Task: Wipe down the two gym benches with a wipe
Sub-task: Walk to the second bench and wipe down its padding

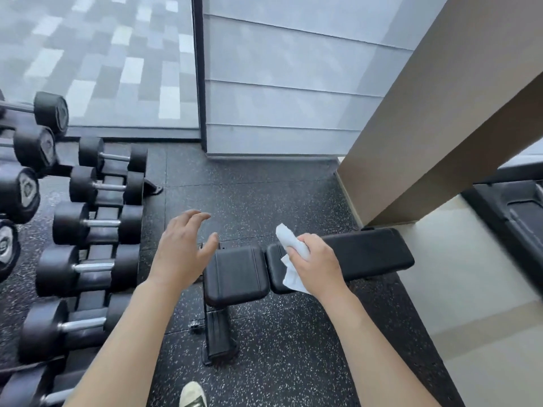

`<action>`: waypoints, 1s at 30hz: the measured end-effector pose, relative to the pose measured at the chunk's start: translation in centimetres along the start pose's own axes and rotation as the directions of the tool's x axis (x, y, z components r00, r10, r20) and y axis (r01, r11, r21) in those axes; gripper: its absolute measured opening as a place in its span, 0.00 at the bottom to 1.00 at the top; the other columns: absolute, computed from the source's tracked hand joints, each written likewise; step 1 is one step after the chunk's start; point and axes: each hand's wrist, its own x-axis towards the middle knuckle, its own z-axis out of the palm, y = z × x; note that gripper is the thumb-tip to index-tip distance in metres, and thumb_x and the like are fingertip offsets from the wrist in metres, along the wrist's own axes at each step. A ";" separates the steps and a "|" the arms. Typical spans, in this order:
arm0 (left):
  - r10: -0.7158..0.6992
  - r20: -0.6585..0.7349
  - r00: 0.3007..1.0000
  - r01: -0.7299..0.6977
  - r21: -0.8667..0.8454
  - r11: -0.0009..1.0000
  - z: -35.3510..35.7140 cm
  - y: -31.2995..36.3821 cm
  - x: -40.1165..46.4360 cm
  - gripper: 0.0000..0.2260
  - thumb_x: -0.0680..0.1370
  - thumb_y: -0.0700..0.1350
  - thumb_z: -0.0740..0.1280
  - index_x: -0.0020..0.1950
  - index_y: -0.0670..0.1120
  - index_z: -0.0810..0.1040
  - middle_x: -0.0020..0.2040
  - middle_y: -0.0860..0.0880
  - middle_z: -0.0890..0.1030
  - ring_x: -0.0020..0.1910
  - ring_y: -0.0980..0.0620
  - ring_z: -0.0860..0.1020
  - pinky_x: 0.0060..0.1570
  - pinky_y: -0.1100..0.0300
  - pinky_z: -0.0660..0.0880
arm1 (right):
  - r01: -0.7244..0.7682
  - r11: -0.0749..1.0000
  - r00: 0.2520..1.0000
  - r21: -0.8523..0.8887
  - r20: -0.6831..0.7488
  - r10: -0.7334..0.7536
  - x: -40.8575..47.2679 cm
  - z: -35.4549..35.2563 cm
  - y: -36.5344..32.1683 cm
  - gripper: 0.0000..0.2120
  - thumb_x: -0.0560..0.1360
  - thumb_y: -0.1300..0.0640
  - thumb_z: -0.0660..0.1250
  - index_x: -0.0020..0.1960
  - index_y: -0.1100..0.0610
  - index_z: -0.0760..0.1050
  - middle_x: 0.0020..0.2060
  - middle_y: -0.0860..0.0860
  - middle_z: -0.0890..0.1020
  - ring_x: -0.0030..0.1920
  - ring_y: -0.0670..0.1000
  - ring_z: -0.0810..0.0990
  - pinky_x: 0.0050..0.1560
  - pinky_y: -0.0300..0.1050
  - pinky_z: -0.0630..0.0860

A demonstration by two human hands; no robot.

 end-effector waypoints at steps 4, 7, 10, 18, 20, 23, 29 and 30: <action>-0.077 0.022 0.997 0.078 -0.018 0.997 2.1 -2.5 2.4 0.21 0.82 0.50 0.69 0.74 0.44 0.75 0.73 0.46 0.74 0.74 0.44 0.70 0.75 0.43 0.67 | -0.023 1.000 0.997 0.000 0.070 0.023 3.8 2.4 0.8 0.07 0.80 0.43 0.66 0.48 0.46 0.75 0.45 0.44 0.78 0.46 0.45 0.77 0.48 0.49 0.74; -0.137 0.011 0.991 0.137 -0.023 0.990 4.4 -4.7 4.0 0.21 0.81 0.48 0.71 0.73 0.44 0.77 0.72 0.46 0.75 0.73 0.44 0.71 0.75 0.43 0.68 | -0.023 1.000 0.991 0.022 0.131 0.020 7.3 5.0 2.3 0.06 0.79 0.43 0.66 0.49 0.45 0.75 0.45 0.43 0.79 0.46 0.45 0.77 0.47 0.48 0.74; -0.203 0.008 0.979 0.203 0.020 0.979 7.4 -6.6 5.2 0.21 0.80 0.49 0.71 0.73 0.46 0.77 0.72 0.48 0.75 0.73 0.46 0.71 0.75 0.43 0.68 | -0.041 0.998 0.975 0.050 0.220 0.029 10.6 8.3 4.8 0.05 0.78 0.45 0.66 0.48 0.45 0.75 0.45 0.44 0.80 0.46 0.44 0.77 0.47 0.49 0.74; -0.340 -0.048 0.939 0.343 0.054 0.938 17.2 -13.6 8.2 0.21 0.80 0.49 0.71 0.73 0.45 0.77 0.71 0.48 0.75 0.72 0.46 0.72 0.74 0.45 0.69 | -0.059 0.995 0.903 0.083 0.430 0.018 17.8 19.6 11.2 0.03 0.76 0.50 0.68 0.49 0.43 0.75 0.46 0.42 0.81 0.46 0.42 0.78 0.43 0.38 0.71; -0.360 -0.034 0.932 0.362 0.058 0.930 19.7 -15.6 8.6 0.22 0.80 0.49 0.71 0.73 0.46 0.77 0.72 0.48 0.75 0.72 0.46 0.71 0.74 0.44 0.69 | -0.025 0.997 0.886 0.067 0.464 -0.009 19.3 22.6 12.1 0.04 0.77 0.49 0.68 0.51 0.43 0.75 0.47 0.42 0.80 0.47 0.41 0.77 0.42 0.37 0.70; -0.373 -0.014 0.928 0.374 0.060 0.926 23.1 -19.0 8.7 0.22 0.80 0.49 0.70 0.73 0.47 0.76 0.72 0.49 0.75 0.72 0.47 0.71 0.74 0.44 0.69 | 0.013 0.998 0.873 0.060 0.486 -0.040 21.0 27.2 13.6 0.05 0.78 0.49 0.67 0.54 0.43 0.75 0.49 0.42 0.80 0.49 0.43 0.77 0.45 0.44 0.70; -0.394 0.065 0.917 0.390 0.062 0.919 31.3 -26.8 7.2 0.23 0.79 0.50 0.70 0.75 0.48 0.74 0.72 0.51 0.75 0.73 0.48 0.71 0.75 0.45 0.69 | 0.130 0.991 0.877 0.033 0.463 -0.130 23.9 38.3 17.5 0.06 0.79 0.48 0.68 0.55 0.46 0.77 0.49 0.41 0.78 0.50 0.45 0.75 0.48 0.42 0.65; -0.393 0.086 0.915 0.389 0.060 0.919 32.9 -27.9 6.7 0.24 0.79 0.51 0.70 0.75 0.49 0.74 0.72 0.51 0.74 0.73 0.48 0.70 0.75 0.45 0.68 | 0.164 0.986 0.878 0.012 0.455 -0.151 24.3 40.2 18.1 0.07 0.79 0.47 0.68 0.55 0.46 0.78 0.48 0.41 0.77 0.49 0.45 0.74 0.48 0.41 0.65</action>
